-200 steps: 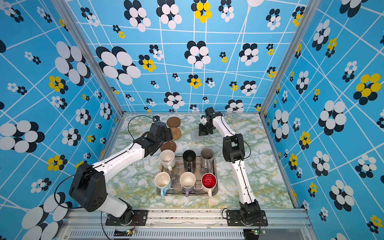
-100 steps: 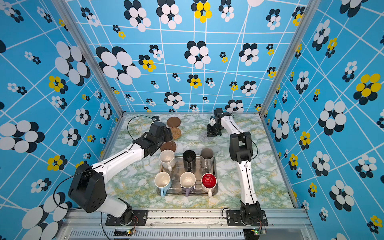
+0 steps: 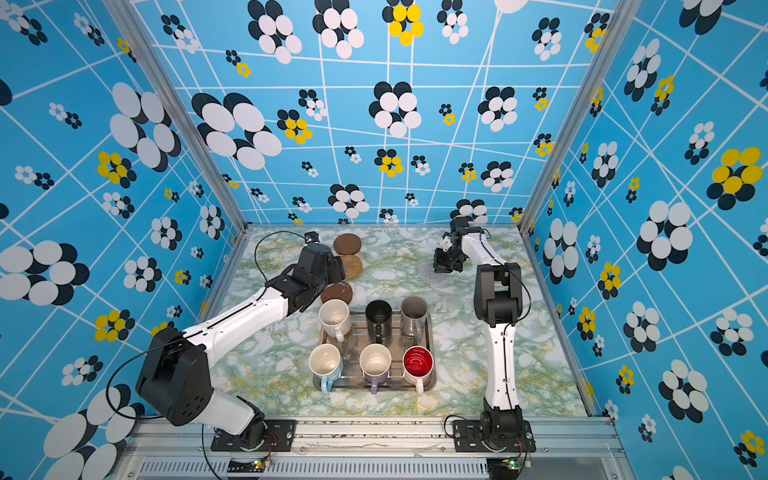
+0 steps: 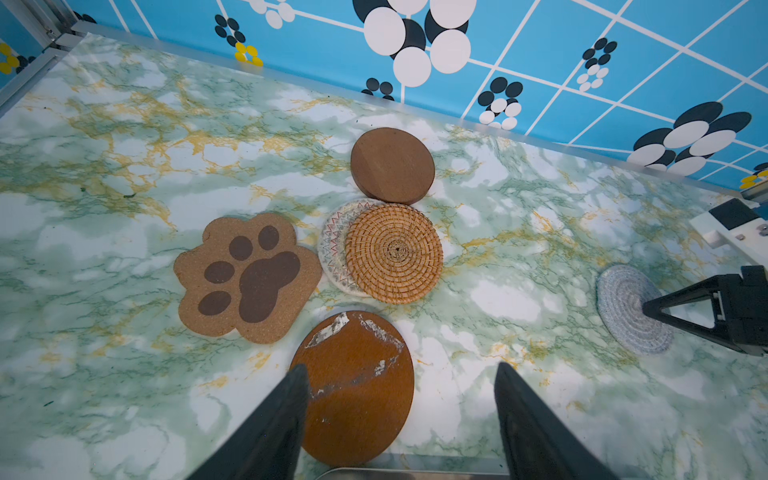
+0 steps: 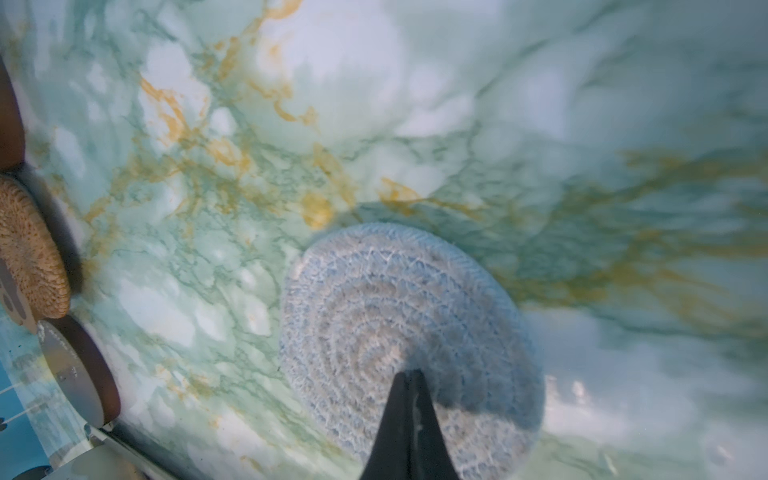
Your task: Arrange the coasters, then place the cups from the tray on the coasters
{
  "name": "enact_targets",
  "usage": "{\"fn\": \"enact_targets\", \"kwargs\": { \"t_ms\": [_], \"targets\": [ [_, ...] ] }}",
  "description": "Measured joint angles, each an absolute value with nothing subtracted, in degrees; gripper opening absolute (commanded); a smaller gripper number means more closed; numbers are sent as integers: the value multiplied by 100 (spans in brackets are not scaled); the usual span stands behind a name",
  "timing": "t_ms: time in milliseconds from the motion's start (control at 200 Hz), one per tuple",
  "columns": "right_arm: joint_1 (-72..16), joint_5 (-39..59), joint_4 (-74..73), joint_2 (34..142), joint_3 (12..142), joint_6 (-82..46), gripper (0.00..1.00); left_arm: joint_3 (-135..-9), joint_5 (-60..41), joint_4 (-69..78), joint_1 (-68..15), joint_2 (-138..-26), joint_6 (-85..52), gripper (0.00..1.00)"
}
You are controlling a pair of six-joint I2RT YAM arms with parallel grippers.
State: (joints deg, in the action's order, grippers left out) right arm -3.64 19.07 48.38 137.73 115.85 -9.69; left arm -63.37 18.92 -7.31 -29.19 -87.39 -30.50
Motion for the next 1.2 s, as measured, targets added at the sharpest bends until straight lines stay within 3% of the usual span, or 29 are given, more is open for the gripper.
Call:
{"fn": "enact_targets", "kwargs": {
  "t_ms": [1200],
  "targets": [
    [-12, 1208, 4624, 13463, 11157, -967, 4, -6337, 1892, -731, -2919, -8739, -3048, 72]
  ]
}}
